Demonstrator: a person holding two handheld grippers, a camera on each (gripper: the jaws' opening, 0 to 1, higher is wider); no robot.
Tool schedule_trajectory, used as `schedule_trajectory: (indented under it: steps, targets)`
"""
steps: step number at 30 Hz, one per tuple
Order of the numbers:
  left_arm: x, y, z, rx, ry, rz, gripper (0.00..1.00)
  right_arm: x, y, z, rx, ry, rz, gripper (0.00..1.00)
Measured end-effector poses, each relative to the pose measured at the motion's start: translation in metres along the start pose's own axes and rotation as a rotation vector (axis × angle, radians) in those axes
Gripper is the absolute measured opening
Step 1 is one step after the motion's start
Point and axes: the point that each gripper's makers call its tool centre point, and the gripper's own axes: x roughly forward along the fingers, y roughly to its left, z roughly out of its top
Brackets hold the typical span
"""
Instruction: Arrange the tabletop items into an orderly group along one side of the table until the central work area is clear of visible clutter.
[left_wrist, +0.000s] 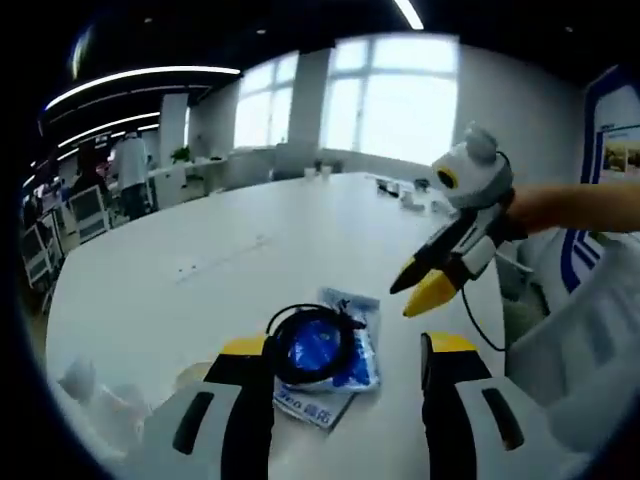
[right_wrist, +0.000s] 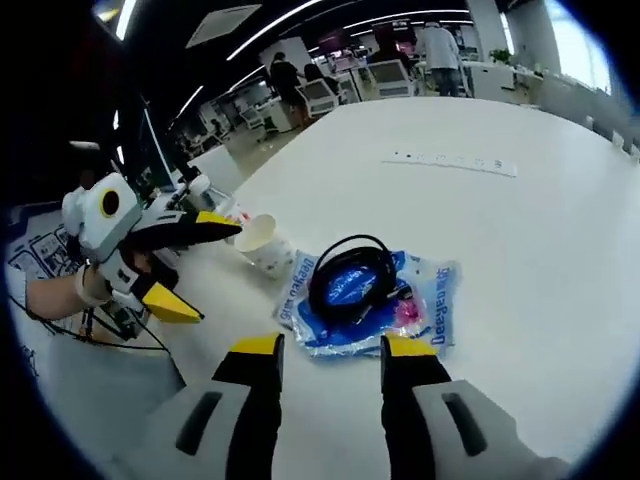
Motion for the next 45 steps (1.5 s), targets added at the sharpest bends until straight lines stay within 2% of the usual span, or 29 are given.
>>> schedule_trajectory:
  steps: [5, 9, 13, 19, 24, 36, 42, 43, 45]
  targets:
    - [0.013, 0.01, 0.004, -0.009, 0.015, 0.002, 0.56, 0.004, 0.0, -0.002, 0.035, -0.024, -0.012, 0.33]
    - [0.022, 0.018, 0.0, -0.037, 0.043, 0.023, 0.54, 0.01, -0.004, -0.005, 0.048, -0.012, -0.027, 0.31]
    - [0.033, 0.027, -0.01, -0.062, 0.081, 0.055, 0.54, 0.013, -0.005, -0.002, 0.069, -0.025, -0.03, 0.31]
    - [0.041, 0.039, -0.015, -0.09, 0.115, 0.099, 0.49, 0.018, -0.009, 0.001, 0.078, -0.02, -0.041, 0.31]
    - [0.052, 0.047, -0.025, -0.132, 0.174, 0.127, 0.45, 0.027, -0.012, 0.002, 0.103, -0.022, -0.058, 0.3]
    - [0.061, 0.06, -0.045, -0.196, 0.255, 0.193, 0.4, 0.042, -0.029, 0.001, 0.184, -0.029, -0.1, 0.29]
    - [0.063, 0.062, -0.055, -0.224, 0.299, 0.202, 0.38, 0.046, -0.035, 0.001, 0.18, -0.025, -0.122, 0.27]
    - [0.064, 0.063, -0.054, -0.204, 0.298, 0.202, 0.38, 0.046, -0.035, 0.001, 0.181, -0.023, -0.124, 0.27]
    - [0.065, 0.062, -0.056, -0.235, 0.314, 0.2, 0.38, 0.047, -0.037, 0.003, 0.191, -0.033, -0.125, 0.26]
